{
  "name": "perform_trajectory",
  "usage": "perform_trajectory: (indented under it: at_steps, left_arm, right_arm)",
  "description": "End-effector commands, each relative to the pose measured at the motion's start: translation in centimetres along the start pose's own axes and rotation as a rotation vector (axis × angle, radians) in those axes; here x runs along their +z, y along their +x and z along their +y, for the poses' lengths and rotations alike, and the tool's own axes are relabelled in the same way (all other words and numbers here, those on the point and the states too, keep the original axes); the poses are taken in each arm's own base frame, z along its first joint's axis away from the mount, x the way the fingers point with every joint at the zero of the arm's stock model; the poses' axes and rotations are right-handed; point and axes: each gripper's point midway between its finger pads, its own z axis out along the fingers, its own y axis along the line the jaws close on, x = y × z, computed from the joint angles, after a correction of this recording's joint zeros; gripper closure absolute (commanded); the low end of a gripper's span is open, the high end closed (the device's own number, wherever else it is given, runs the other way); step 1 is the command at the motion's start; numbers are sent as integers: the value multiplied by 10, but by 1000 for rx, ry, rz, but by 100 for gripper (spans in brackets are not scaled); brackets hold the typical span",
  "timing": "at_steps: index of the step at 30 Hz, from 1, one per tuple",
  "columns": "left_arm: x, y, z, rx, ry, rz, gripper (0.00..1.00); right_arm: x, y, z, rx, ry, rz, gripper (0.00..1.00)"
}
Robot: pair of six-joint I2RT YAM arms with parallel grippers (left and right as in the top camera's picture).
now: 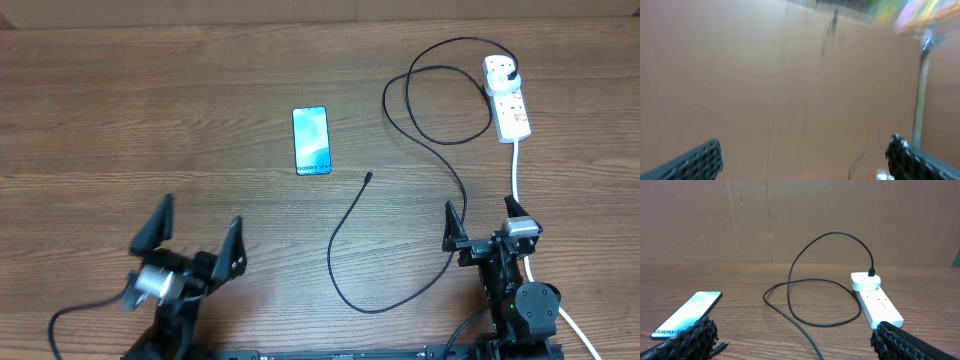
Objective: Plug charger to phone and switch on socket
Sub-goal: 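Move the left gripper forward over the phone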
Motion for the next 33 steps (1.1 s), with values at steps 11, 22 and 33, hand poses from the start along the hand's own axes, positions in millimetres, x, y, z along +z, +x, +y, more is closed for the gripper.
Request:
perform_trajectory:
  at_steps: [11, 22, 33]
  left_arm:
    - [75, -109, -26, -34, 47, 125, 0]
    - [154, -6, -63, -384, 334, 816, 0]
    - [226, 33, -49, -305, 55, 1006, 0]
  right_arm:
    - [0, 2, -2, -2, 11, -4, 0]
    - [0, 2, -2, -2, 11, -4, 0]
    - [0, 2, -2, -2, 11, -4, 0]
